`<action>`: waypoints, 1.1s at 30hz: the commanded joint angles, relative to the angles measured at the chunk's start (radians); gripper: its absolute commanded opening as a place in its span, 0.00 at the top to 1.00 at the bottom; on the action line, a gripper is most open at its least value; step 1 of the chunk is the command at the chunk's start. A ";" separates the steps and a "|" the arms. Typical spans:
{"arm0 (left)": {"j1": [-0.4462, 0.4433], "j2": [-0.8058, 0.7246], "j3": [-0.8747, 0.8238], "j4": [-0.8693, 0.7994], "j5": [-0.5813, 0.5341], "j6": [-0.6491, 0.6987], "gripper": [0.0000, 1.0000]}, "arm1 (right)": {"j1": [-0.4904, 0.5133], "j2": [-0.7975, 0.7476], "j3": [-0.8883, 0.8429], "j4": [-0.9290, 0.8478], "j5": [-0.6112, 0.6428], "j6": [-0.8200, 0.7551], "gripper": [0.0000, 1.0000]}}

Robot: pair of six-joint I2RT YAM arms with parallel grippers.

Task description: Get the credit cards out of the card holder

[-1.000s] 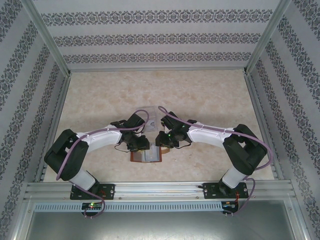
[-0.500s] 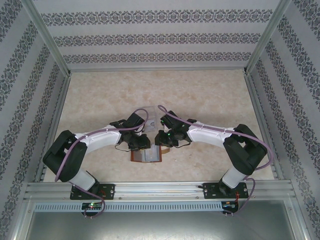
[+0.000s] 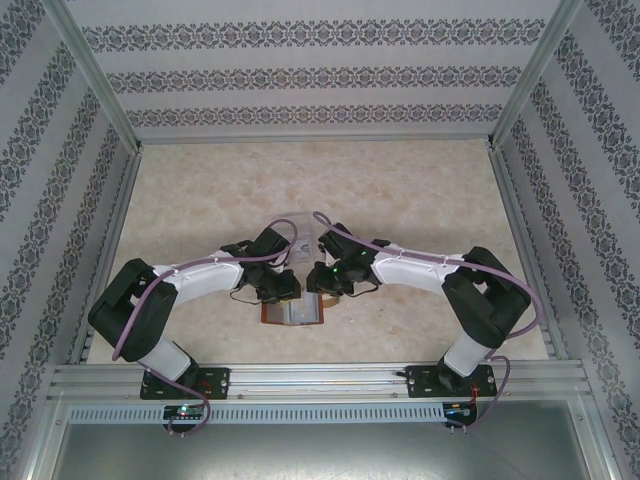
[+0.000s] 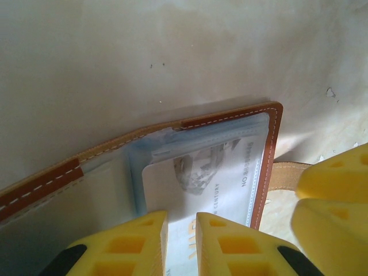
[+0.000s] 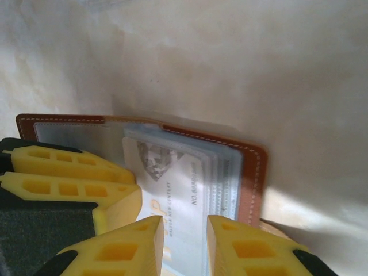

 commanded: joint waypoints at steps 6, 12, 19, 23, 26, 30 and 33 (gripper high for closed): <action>0.010 0.008 0.004 -0.010 -0.007 0.004 0.80 | 0.012 0.049 0.005 0.072 -0.045 0.042 0.72; 0.010 0.007 0.004 -0.010 -0.004 0.006 0.80 | 0.011 0.074 -0.009 0.084 -0.042 0.045 0.72; 0.010 0.009 0.008 -0.048 -0.040 0.023 0.80 | 0.009 0.074 -0.011 0.019 0.012 0.024 0.72; 0.010 0.010 0.015 -0.088 -0.070 0.044 0.80 | 0.001 0.062 -0.022 0.007 0.024 0.017 0.72; 0.010 0.000 0.022 -0.107 -0.080 0.051 0.79 | 0.000 0.063 -0.018 -0.004 0.026 0.011 0.72; 0.010 -0.015 0.027 -0.110 -0.079 0.050 0.76 | 0.000 0.062 -0.013 -0.007 0.026 0.008 0.72; 0.010 -0.015 0.028 -0.097 -0.063 0.045 0.76 | 0.000 0.046 -0.009 -0.015 0.030 0.006 0.71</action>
